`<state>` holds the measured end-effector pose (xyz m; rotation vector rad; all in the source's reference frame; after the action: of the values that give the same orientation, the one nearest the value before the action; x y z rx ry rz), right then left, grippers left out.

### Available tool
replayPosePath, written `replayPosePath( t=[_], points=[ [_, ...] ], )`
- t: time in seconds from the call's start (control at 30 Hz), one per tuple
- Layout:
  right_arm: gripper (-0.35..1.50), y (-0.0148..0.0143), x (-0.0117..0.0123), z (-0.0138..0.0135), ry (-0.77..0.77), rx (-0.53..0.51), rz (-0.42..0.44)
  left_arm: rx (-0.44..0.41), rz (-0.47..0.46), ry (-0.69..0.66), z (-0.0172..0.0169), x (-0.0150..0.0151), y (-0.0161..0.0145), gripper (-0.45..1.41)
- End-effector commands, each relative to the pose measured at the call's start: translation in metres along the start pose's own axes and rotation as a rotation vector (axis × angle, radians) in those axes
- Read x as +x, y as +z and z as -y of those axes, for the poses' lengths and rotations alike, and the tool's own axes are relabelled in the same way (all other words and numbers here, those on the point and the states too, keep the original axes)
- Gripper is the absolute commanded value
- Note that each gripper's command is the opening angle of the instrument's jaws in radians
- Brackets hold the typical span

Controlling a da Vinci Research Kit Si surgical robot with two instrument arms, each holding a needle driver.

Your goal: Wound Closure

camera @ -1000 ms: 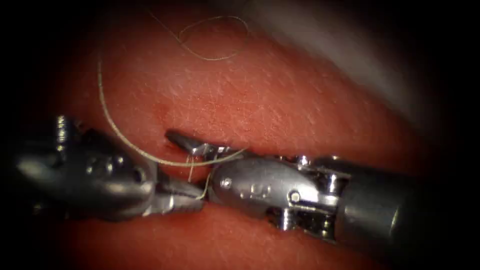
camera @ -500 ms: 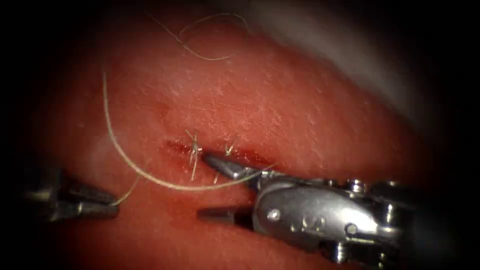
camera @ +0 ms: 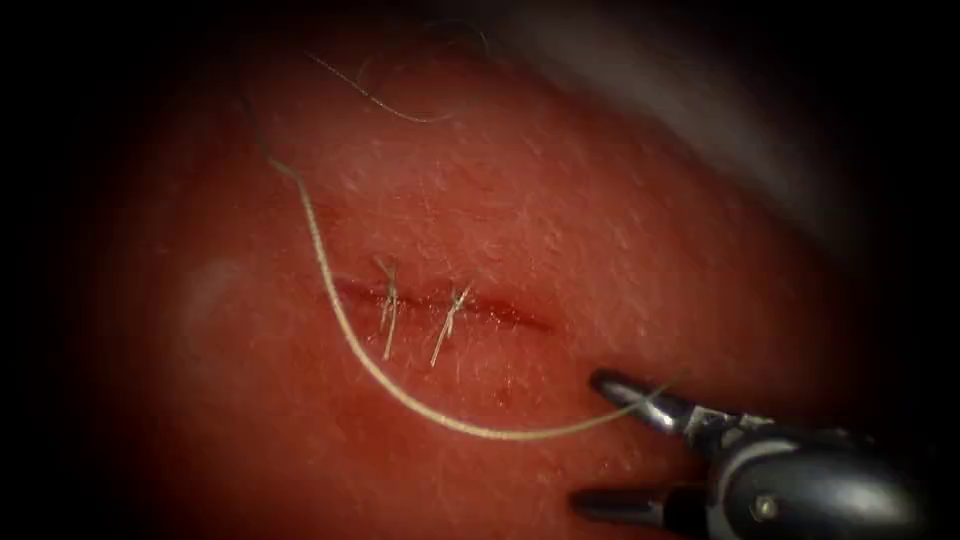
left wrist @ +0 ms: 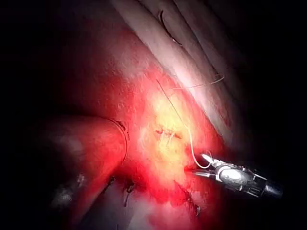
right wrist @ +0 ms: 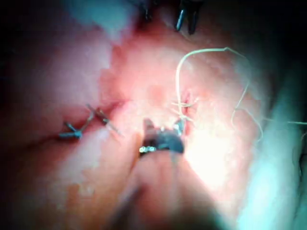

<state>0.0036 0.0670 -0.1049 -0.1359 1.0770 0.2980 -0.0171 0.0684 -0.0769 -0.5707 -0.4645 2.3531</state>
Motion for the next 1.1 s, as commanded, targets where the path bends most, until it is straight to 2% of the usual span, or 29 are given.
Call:
replayPosePath(
  t=[0.03,0.1,0.17,0.23,0.37,0.47,0.5,0.6,0.67,0.73,0.77,0.8,0.9,1.03,1.1],
  points=[
    [1.48,0.0005,-0.0001,0.0001,0.014,0.026,0.001,-0.045,-0.008,-0.028,-0.0001,0.0002,0.0002,0.78],
    [1.48,-0.0002,-0.0003,0.0001,0.025,0.075,0.0,-0.075,-0.051,-0.05,-0.0001,0.0013,-0.0008,0.73],
    [1.48,-0.0017,-0.0009,-0.0001,0.054,0.172,-0.016,-0.104,-0.184,-0.067,-0.0017,0.0041,-0.0024,0.71],
    [1.48,-0.0027,-0.0016,-0.0005,0.063,0.205,-0.01,-0.109,-0.248,-0.06,-0.0039,0.006,-0.0028,0.71],
    [1.45,-0.0039,-0.003,-0.0018,0.081,0.218,0.01,-0.139,-0.314,0.044,-0.0083,0.0096,-0.0019,0.71],
    [1.45,-0.0045,-0.0038,-0.0026,0.081,0.214,0.061,-0.151,-0.36,0.12,-0.011,0.0112,-0.0009,0.71],
    [1.4,-0.0047,-0.004,-0.003,0.081,0.212,0.072,-0.157,-0.364,0.142,-0.0118,0.0117,-0.0004,0.71],
    [1.35,-0.0033,-0.0031,-0.0043,0.116,0.162,0.047,-0.179,-0.374,0.179,-0.0134,0.0126,0.0009,0.71],
    [1.35,-0.0028,-0.0027,-0.0045,0.122,0.152,0.039,-0.179,-0.375,0.188,-0.0135,0.0127,0.0011,0.71],
    [1.33,-0.0002,-0.0002,-0.0062,0.151,0.129,0.039,-0.169,-0.387,0.251,-0.0134,0.0124,0.0025,0.7],
    [1.33,-0.0002,-0.0002,-0.0062,0.151,0.129,0.039,-0.169,-0.387,0.251,-0.0134,0.0124,0.0025,0.7],
    [1.33,0.0008,0.0009,-0.0074,0.166,0.123,0.032,-0.162,-0.389,0.276,-0.0129,0.0117,0.0038,0.7],
    [1.31,0.0021,0.0022,-0.0089,0.184,0.11,0.021,-0.136,-0.391,0.306,-0.0116,0.0104,0.0058,0.7],
    [1.08,0.0019,0.0018,-0.0086,0.179,0.122,0.011,-0.123,-0.431,0.334,-0.0108,0.0094,0.0069,0.7],
    [1.08,0.002,0.0019,-0.0088,0.193,0.121,0.01,-0.122,-0.458,0.332,-0.0106,0.0093,0.0068,0.7]
  ],
)
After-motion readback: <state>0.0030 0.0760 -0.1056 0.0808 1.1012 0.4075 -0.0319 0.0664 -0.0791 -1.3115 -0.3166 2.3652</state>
